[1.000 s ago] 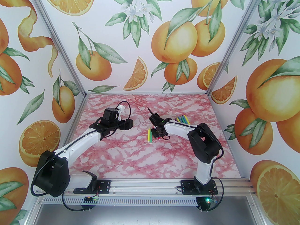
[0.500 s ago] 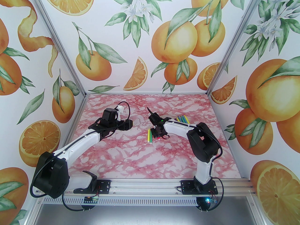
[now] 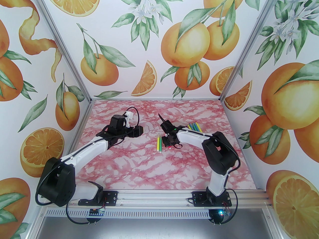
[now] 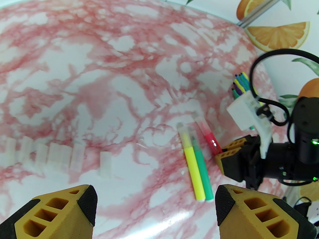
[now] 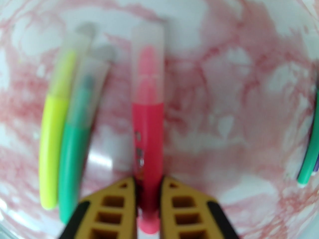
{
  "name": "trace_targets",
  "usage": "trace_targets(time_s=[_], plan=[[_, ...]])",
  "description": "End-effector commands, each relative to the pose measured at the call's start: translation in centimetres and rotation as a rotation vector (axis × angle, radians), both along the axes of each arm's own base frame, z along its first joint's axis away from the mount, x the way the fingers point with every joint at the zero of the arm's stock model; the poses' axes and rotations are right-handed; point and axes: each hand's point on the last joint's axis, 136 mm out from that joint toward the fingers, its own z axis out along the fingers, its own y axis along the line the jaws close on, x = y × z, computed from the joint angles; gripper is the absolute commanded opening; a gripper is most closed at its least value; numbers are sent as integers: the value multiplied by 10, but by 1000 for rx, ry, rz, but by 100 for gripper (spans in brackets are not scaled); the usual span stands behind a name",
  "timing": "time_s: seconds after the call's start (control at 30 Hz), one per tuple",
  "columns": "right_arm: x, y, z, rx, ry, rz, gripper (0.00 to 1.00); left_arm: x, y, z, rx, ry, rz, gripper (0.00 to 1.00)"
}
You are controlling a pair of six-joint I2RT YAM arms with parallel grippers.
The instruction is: Open the pen caps
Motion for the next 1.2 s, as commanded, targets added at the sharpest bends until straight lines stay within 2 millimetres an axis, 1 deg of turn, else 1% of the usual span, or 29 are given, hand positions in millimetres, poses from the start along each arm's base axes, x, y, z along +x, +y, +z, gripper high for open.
trace_targets(time_s=[0.0,0.27,0.5,0.6,0.87,0.97,1.17], plan=[[5,17,27,144,-53,48,9,3,-19,10,-80,-21,-46,81],[1,29,54,284,-87,98,8,5,-48,14,-128,-18,-102,80],[-8,39,64,365,-89,152,8,10,-75,20,-245,7,-139,76],[-11,46,74,416,-109,180,8,11,-84,21,-280,16,-153,75],[-17,57,98,515,-171,240,8,11,-94,25,-303,28,-170,74],[-19,61,105,546,-182,262,8,10,-97,26,-314,34,-180,72],[-21,68,115,579,-203,294,8,8,-105,34,-352,29,-209,69]])
